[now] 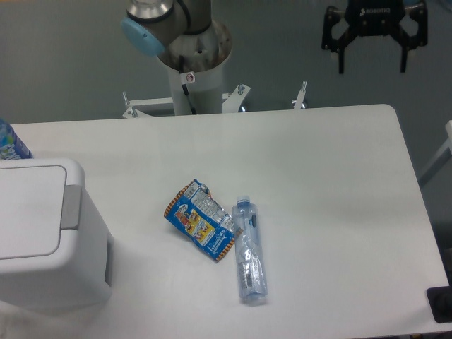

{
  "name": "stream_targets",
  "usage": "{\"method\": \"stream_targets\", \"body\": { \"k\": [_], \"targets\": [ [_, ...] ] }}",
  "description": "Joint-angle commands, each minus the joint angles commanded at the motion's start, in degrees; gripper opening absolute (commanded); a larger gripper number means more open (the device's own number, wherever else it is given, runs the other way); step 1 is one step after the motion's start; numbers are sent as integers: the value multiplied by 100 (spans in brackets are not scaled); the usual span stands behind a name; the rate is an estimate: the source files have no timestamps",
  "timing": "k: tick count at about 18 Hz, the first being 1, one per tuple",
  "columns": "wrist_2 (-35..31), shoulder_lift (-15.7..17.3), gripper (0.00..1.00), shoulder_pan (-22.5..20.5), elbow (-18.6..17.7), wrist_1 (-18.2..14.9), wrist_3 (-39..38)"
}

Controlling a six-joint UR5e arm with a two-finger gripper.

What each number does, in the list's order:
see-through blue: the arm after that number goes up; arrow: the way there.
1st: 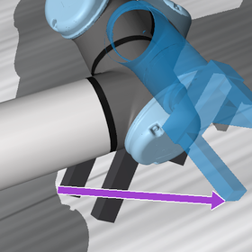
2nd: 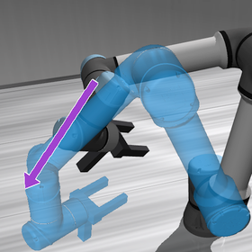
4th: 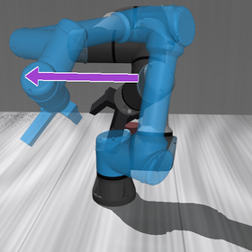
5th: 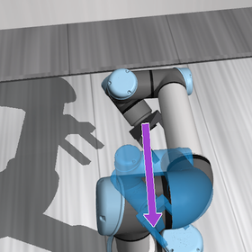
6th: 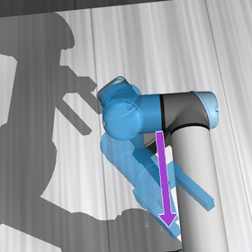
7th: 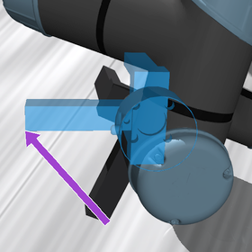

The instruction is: Open the trash can

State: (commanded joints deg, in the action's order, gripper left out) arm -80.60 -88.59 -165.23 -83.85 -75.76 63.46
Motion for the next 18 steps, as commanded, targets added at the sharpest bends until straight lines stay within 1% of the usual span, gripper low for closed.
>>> {"method": "stream_targets", "body": {
  "k": [7,9,12,15,16,18],
  "targets": [
    [-26,35,100,44,-53,-17,0],
    [9,44,100,158,-61,-18,0],
    [0,35,100,517,-132,-9,-52],
    [9,0,100,755,-141,44,-744],
    [0,-9,100,930,-141,122,-1008],
    [-9,-44,100,1177,-141,298,-1771]
  ]
}}
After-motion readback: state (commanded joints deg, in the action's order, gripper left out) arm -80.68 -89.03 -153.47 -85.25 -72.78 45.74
